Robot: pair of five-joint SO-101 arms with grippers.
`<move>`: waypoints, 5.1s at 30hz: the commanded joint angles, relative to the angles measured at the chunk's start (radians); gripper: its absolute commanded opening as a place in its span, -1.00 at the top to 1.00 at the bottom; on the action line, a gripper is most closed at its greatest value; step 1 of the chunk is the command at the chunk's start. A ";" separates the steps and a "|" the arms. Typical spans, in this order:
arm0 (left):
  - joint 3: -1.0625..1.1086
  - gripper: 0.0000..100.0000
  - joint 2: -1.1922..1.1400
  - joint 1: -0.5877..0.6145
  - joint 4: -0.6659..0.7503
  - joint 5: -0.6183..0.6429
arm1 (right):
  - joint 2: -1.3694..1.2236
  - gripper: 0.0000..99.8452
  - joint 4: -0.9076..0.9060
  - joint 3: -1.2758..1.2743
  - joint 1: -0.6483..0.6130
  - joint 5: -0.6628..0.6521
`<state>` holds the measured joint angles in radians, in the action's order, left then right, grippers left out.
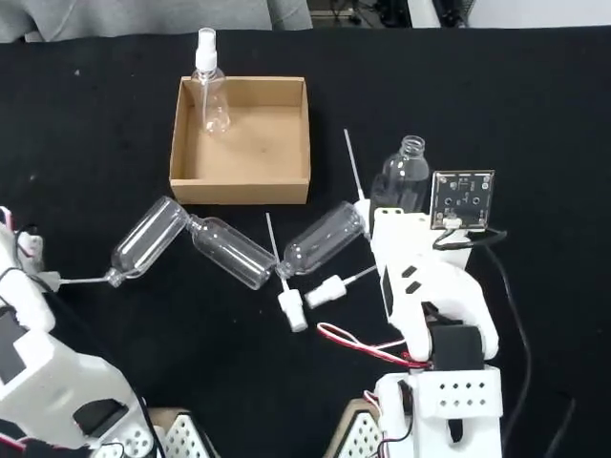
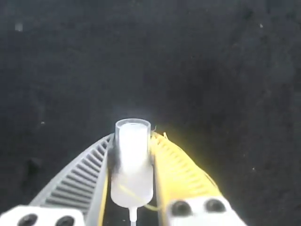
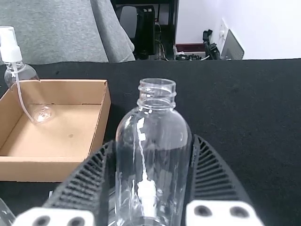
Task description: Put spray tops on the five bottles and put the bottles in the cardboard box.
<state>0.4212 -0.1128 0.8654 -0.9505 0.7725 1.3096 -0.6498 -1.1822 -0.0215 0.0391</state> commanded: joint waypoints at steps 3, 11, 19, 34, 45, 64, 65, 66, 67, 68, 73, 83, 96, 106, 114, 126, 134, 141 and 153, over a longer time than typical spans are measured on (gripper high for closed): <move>-0.110 0.94 0.008 0.082 -0.006 -0.005 | 0.018 0.77 0.031 0.004 0.014 -0.005; -0.170 0.94 0.008 0.131 -0.006 -0.060 | 0.018 0.77 0.031 0.004 0.014 -0.005; -0.272 0.94 0.008 0.197 -0.005 -0.114 | 0.018 0.77 0.029 0.004 0.014 -0.005; -0.245 0.94 0.292 0.200 0.002 -0.176 | 0.015 0.77 0.028 0.004 0.012 -0.005; -0.110 0.94 0.543 0.059 0.003 -0.170 | 0.018 0.77 0.032 -0.010 -0.006 -0.005; 0.274 0.94 0.948 -0.188 0.259 -0.066 | 0.019 0.77 0.032 -0.051 -0.107 -0.052; 0.298 0.94 0.968 -0.199 0.279 -0.051 | 0.019 0.77 0.032 -0.053 -0.114 -0.052; 0.318 0.94 0.987 -0.206 0.296 -0.026 | 0.019 0.77 0.032 -0.054 -0.121 -0.052; 0.335 0.94 1.005 -0.211 0.308 -0.006 | 0.019 0.77 0.032 -0.058 -0.129 -0.052; 0.344 0.94 1.025 -0.217 0.316 0.011 | 0.019 0.77 0.032 -0.058 -0.137 -0.052; 0.360 0.94 1.094 -0.262 0.315 0.081 | 0.019 0.77 0.032 -0.061 -0.152 -0.052; 0.352 0.94 1.168 -0.389 0.321 0.212 | 0.019 0.77 0.031 -0.061 -0.152 -0.052; 0.440 0.94 1.339 -0.495 0.321 0.307 | 0.019 0.77 0.032 -0.093 -0.236 -0.152; 0.542 0.94 1.517 -0.533 0.315 0.307 | 0.019 0.77 0.032 -0.130 -0.319 -0.273; 0.625 0.94 1.628 -0.533 0.321 0.307 | 0.019 0.77 0.032 -0.140 -0.404 -0.361; 0.677 0.94 1.645 -0.522 0.313 0.341 | 0.019 0.77 0.236 -0.291 -0.506 -0.460; 0.705 0.94 1.646 -0.522 0.313 0.338 | 0.019 0.77 0.244 -0.298 -0.528 -0.462; 0.725 0.94 1.646 -0.527 0.313 0.334 | 0.019 0.77 0.245 -0.331 -0.605 -0.554; 0.742 0.94 1.646 -0.533 0.313 0.302 | 0.019 0.77 0.247 -0.328 -0.605 -0.588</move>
<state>1.1715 1.5198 0.3437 -0.6498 1.0871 1.3096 -0.4335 -1.5228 -0.6076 -0.5224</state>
